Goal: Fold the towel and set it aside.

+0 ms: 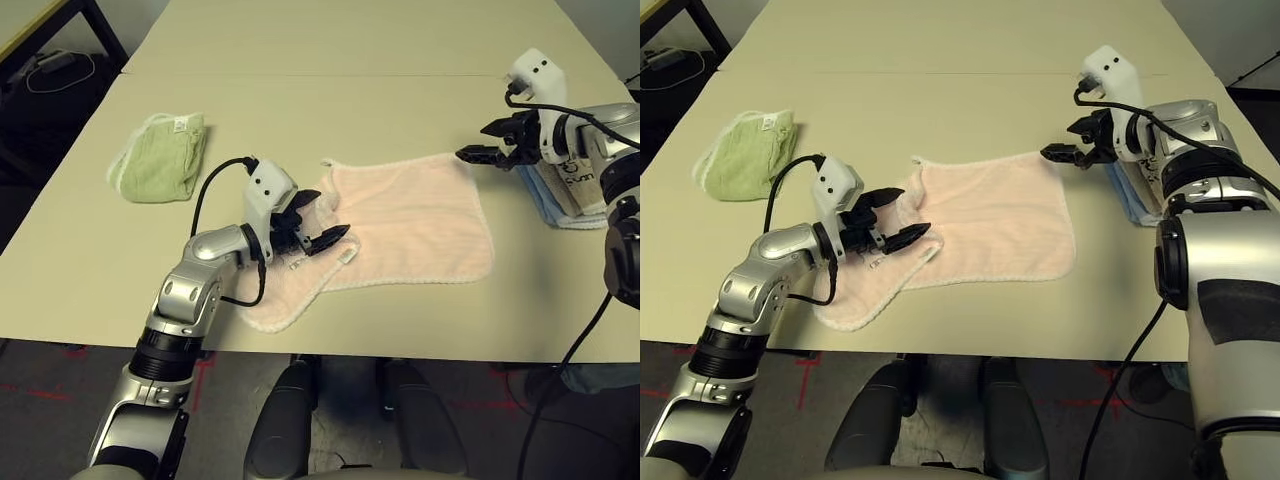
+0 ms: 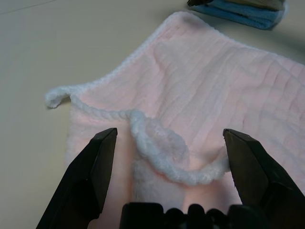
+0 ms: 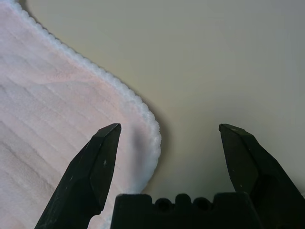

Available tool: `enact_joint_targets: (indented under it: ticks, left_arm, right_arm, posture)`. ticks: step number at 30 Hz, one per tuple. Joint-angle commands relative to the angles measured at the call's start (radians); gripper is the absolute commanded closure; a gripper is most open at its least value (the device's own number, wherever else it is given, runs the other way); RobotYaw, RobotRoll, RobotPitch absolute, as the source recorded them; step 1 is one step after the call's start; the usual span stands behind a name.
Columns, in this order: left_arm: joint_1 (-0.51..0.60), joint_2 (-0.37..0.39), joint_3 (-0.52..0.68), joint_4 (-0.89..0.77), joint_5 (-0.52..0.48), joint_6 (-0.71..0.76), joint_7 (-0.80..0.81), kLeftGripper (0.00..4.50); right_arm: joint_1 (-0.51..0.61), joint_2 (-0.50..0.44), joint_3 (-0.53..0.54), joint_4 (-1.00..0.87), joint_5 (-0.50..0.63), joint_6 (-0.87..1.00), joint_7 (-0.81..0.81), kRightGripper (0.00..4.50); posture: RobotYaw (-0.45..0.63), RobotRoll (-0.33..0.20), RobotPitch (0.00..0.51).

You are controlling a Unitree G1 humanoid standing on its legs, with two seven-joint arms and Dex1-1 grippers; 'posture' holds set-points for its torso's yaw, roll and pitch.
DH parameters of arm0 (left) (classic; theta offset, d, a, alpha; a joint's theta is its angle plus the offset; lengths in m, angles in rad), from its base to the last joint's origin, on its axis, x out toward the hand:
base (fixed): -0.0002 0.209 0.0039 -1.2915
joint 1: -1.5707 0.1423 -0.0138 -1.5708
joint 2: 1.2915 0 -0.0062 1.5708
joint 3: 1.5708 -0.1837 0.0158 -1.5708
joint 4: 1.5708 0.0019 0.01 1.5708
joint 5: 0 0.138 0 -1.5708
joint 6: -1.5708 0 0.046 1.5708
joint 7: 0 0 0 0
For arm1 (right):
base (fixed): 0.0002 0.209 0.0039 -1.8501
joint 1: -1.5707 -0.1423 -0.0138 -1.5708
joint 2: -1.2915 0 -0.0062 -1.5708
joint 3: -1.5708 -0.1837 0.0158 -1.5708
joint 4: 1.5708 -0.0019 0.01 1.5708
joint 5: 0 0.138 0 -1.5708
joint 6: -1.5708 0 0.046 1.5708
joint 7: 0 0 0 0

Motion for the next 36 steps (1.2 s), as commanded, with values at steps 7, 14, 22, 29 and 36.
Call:
enact_joint_targets:
  ticks: [7, 14, 22, 29, 36]
  left_arm:
    - [0.01, 0.007, -0.019, -0.013, 0.002, 0.003, -0.012, 0.0]
    - [0.019, 0.006, -0.02, -0.018, 0.003, 0.003, -0.006, 0.0]
    - [0.032, 0.007, -0.021, -0.033, 0.002, 0.008, 0.002, 0.0]
    - [0.032, 0.008, -0.027, -0.034, 0.006, 0.009, 0.002, 0.0]
    - [0.032, 0.008, -0.033, -0.028, 0.007, 0.003, 0.004, 0.0]
  right_arm:
    - [0.034, 0.004, 0.023, -0.008, -0.013, -0.003, 0.006, 0.04]
    - [0.039, 0.014, 0.037, -0.007, -0.026, -0.014, -0.003, 0.04]
    - [0.043, 0.025, 0.035, -0.005, -0.031, -0.021, -0.019, 1.68]
    - [0.031, 0.026, 0.031, -0.009, -0.026, -0.022, -0.006, 4.42]
    - [0.028, -0.022, -0.009, -0.023, 0.013, -0.031, 0.029, 4.47]
  posture:
    - [0.09, 0.0, 0.278]
    - [0.1, 0.0, 0.277]
    - [0.1, 0.0, 0.274]
    - [0.1, 0.0, 0.269]
    - [0.1, 0.0, 0.257]
